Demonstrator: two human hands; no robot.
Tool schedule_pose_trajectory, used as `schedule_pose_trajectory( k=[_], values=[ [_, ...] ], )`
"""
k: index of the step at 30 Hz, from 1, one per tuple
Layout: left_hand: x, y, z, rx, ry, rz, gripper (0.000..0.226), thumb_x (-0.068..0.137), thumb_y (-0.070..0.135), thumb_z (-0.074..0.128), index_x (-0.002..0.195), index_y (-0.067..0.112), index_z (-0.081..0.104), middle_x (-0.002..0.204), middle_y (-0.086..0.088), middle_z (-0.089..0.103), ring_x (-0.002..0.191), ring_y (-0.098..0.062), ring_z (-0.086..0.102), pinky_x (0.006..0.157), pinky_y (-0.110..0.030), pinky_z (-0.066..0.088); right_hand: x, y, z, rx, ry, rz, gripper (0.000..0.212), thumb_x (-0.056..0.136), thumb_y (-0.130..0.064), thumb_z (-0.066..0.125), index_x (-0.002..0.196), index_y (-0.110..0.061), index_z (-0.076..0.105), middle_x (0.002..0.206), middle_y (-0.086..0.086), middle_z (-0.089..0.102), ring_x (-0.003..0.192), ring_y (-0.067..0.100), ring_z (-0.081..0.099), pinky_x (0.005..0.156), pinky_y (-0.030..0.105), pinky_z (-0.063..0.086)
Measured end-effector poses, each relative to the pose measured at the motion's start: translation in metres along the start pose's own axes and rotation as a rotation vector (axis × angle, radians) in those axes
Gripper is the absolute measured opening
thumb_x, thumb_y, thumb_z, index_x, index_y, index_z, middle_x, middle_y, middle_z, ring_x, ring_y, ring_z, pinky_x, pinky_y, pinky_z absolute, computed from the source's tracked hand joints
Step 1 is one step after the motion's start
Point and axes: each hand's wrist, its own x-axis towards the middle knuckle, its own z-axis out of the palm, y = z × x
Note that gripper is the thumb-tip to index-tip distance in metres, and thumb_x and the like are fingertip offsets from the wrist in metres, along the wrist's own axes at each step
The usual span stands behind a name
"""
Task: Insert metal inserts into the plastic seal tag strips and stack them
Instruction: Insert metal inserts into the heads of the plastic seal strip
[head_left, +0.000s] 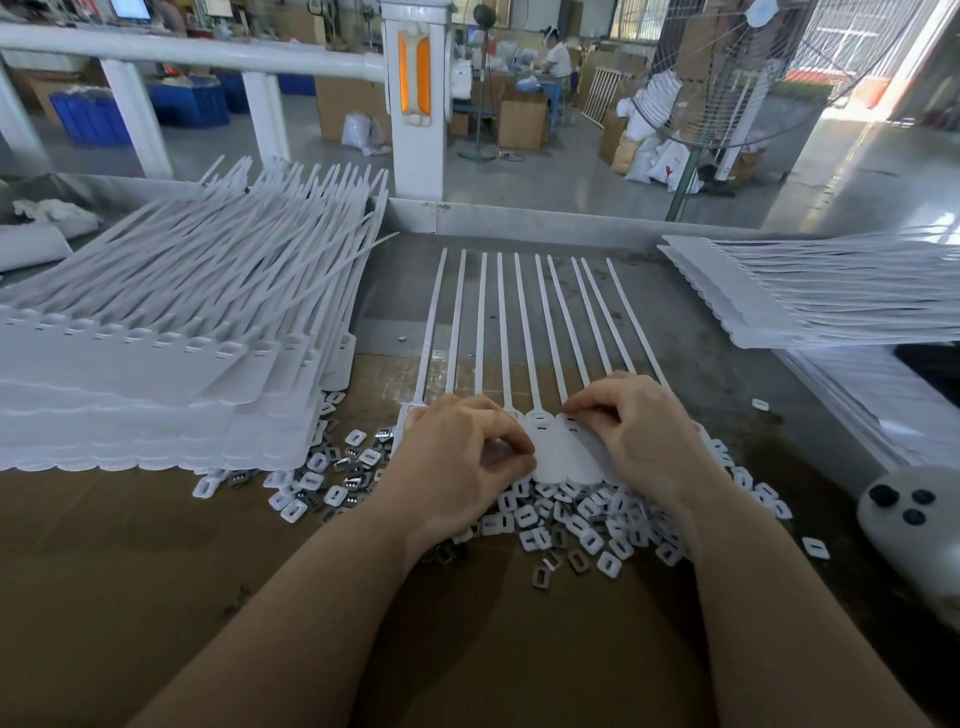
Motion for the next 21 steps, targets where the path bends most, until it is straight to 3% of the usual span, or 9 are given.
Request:
schedule_pose_trajectory(
  k=[7, 15, 19, 21],
  values=[
    [0.0, 0.0, 0.0, -0.004, 0.001, -0.008, 0.009, 0.082, 0.039, 0.064, 0.089, 0.036, 0.068, 0.091, 0.027, 0.051, 0.106, -0.002, 0.043, 0.098, -0.031, 0.024, -0.005, 0.0, -0.006, -0.039, 0.009, -0.03, 0.034, 0.093, 0.0, 0.044, 0.105, -0.016, 0.071, 0.103, -0.002, 0.067, 0.1, 0.014, 0.058, 0.092, 0.028, 0.044],
    [-0.001, 0.0, 0.001, 0.0, 0.01, -0.003, 0.008, 0.082, 0.04, 0.064, 0.089, 0.036, 0.067, 0.094, 0.024, 0.055, 0.105, -0.002, 0.043, 0.094, -0.027, 0.021, -0.004, -0.002, -0.007, -0.192, -0.101, -0.072, 0.037, 0.088, 0.005, 0.046, 0.109, -0.014, 0.07, 0.107, 0.003, 0.06, 0.1, 0.023, 0.054, 0.089, 0.036, 0.043],
    [-0.001, 0.0, 0.0, 0.021, -0.003, 0.0, 0.01, 0.083, 0.04, 0.063, 0.091, 0.037, 0.067, 0.098, 0.024, 0.054, 0.108, -0.003, 0.042, 0.097, -0.029, 0.022, -0.001, -0.008, -0.013, -0.368, -0.306, -0.083, 0.046, 0.082, -0.002, 0.062, 0.124, -0.021, 0.061, 0.121, 0.001, 0.051, 0.112, 0.02, 0.046, 0.089, 0.027, 0.035],
    [-0.001, 0.0, 0.0, 0.03, -0.005, 0.002, 0.01, 0.084, 0.041, 0.062, 0.092, 0.037, 0.066, 0.099, 0.024, 0.054, 0.109, -0.003, 0.042, 0.097, -0.03, 0.022, -0.001, -0.007, -0.012, -0.354, -0.314, -0.065, 0.048, 0.083, -0.002, 0.061, 0.126, -0.023, 0.059, 0.123, 0.0, 0.05, 0.113, 0.018, 0.046, 0.09, 0.026, 0.034]
  ],
)
